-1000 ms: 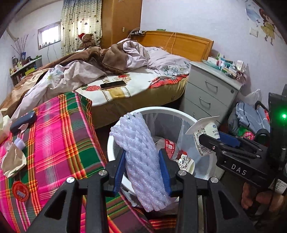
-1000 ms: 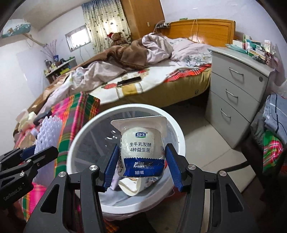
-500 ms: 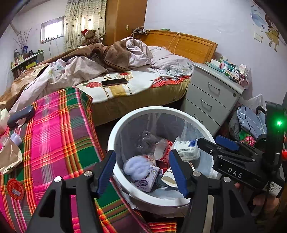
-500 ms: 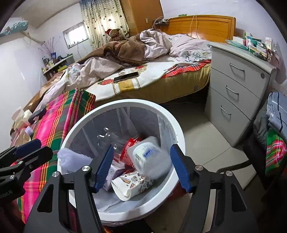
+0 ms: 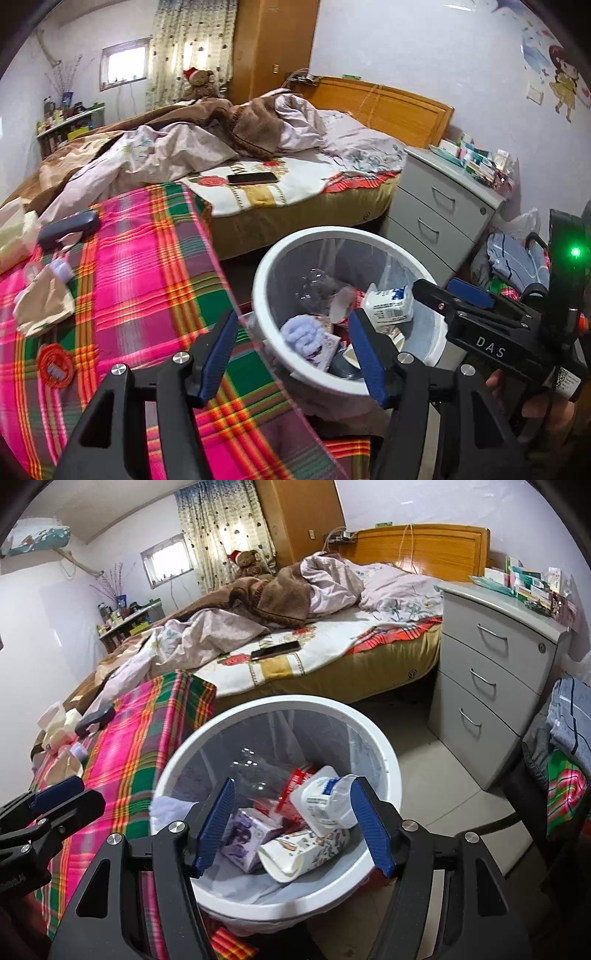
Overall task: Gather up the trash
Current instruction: 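Move both tools back over the plaid cloth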
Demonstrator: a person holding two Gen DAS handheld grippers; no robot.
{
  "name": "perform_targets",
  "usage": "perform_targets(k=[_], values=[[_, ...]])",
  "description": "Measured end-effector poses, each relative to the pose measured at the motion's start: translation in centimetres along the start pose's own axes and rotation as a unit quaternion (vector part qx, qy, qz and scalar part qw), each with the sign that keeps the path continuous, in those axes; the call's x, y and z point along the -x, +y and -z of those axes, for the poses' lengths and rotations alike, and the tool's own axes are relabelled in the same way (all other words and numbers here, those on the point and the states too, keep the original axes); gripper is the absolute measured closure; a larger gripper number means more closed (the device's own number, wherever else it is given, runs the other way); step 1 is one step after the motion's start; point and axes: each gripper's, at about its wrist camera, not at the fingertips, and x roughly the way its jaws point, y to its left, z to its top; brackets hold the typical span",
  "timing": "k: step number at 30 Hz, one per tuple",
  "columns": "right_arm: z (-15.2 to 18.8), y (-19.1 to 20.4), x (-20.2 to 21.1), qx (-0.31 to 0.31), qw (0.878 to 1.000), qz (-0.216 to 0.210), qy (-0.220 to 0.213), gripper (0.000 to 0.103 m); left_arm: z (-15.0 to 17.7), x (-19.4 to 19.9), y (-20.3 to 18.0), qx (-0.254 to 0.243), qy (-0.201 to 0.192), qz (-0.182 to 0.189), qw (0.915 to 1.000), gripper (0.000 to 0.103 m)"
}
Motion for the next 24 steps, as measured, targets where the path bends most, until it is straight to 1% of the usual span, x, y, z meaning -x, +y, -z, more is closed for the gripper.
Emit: perform_targets(k=[2, 5, 13, 19, 24], values=[[0.1, 0.6, 0.2, 0.004, 1.0, -0.006, -0.002, 0.036, 0.3, 0.7, 0.7, 0.002, -0.006, -0.009, 0.9999, 0.039], [0.3, 1.7, 0.4, 0.012, 1.0, -0.016, -0.005, 0.036, 0.7, 1.7, 2.0, 0.016, -0.011, -0.013, 0.9997, 0.039], [0.8, 5.2, 0.2, 0.043, 0.998, -0.046, -0.004, 0.036, 2.4, 4.4, 6.5, 0.051, -0.028, -0.057, 0.9967, 0.038], [1.2, 8.1, -0.1, 0.064, 0.995, -0.074, 0.001, 0.036, 3.9, 6.3, 10.5, 0.084, -0.035, -0.087, 0.992, 0.037], [1.8, 11.3, -0.6, 0.095, 0.99, -0.102, 0.01, 0.036, 5.3, 7.8, 14.5, 0.116, -0.038, -0.115, 0.9858, 0.037]])
